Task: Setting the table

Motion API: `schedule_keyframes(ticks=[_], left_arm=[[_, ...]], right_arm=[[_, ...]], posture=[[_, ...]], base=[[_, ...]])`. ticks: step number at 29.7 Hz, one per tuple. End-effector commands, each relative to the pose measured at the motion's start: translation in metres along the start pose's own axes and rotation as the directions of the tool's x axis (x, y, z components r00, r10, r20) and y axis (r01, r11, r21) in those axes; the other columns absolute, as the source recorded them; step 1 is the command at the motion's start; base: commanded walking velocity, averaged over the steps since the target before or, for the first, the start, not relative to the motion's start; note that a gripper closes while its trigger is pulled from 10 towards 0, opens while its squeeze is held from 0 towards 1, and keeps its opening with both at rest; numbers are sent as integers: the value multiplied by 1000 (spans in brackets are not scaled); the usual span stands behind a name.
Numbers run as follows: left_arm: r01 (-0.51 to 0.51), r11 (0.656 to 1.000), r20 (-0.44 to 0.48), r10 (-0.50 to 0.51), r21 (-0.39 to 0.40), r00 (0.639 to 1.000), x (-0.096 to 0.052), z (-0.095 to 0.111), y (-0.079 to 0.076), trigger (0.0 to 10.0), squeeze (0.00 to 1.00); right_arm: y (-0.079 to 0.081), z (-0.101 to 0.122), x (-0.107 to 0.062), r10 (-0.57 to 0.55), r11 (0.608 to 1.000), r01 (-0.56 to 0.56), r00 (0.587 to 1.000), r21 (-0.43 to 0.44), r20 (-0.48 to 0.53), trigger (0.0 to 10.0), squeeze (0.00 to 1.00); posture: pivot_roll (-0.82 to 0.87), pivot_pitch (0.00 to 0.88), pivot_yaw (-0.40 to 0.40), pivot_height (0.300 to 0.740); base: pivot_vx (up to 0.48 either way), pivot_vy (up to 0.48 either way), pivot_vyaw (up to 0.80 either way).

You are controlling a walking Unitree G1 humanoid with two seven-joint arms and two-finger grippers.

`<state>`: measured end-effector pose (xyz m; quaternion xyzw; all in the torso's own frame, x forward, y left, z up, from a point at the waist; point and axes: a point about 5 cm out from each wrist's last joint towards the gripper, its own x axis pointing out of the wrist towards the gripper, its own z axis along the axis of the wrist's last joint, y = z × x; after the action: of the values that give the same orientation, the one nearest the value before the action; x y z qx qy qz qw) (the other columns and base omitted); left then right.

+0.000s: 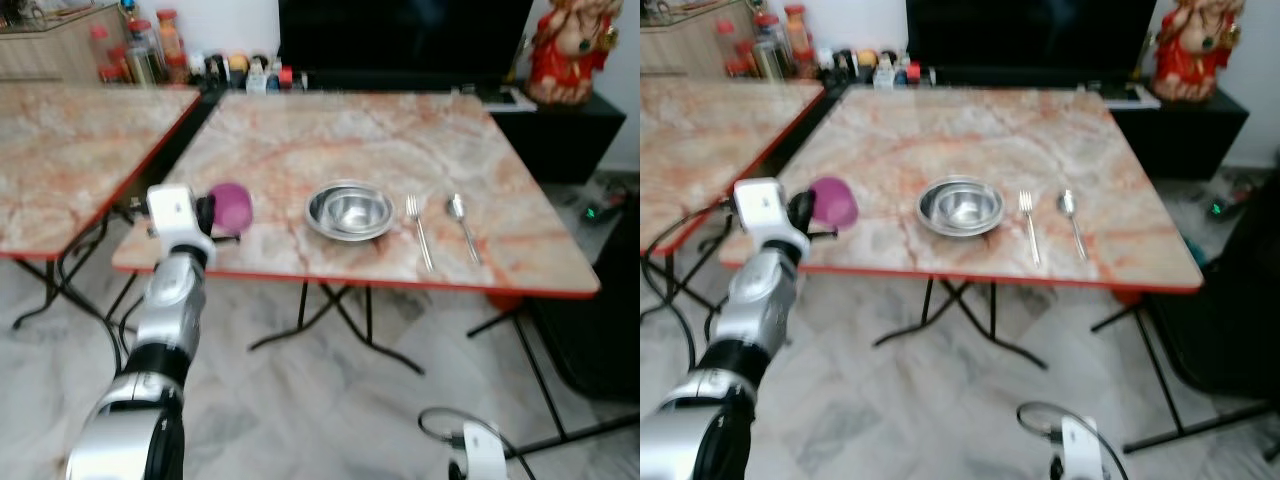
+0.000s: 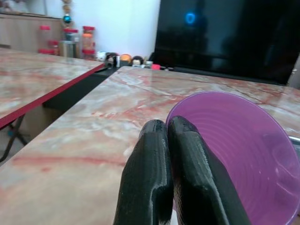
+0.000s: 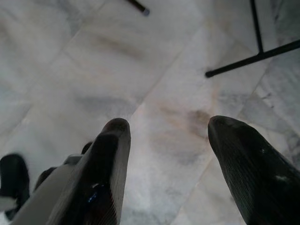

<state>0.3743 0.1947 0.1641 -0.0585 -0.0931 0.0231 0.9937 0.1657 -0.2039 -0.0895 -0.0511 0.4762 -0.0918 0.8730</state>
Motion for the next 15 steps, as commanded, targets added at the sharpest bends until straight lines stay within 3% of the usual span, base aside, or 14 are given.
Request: schedule_keyframes(ticks=[1,15], left_arm=[[-12,1000,37,13,-8,999,2,10,4,10000,0],[-27,1000,15,27,-2,1000,3,7,8,10000,0]], right_arm=[[4,1,0,11,1000,-11,1000,3,3,10000,0],[5,2,0,17,1000,-17,1000,-5,9,10000,0]], posture=[[10,0,5,719],[7,0,10,719]], base=[[0,0,0],[0,0,0]])
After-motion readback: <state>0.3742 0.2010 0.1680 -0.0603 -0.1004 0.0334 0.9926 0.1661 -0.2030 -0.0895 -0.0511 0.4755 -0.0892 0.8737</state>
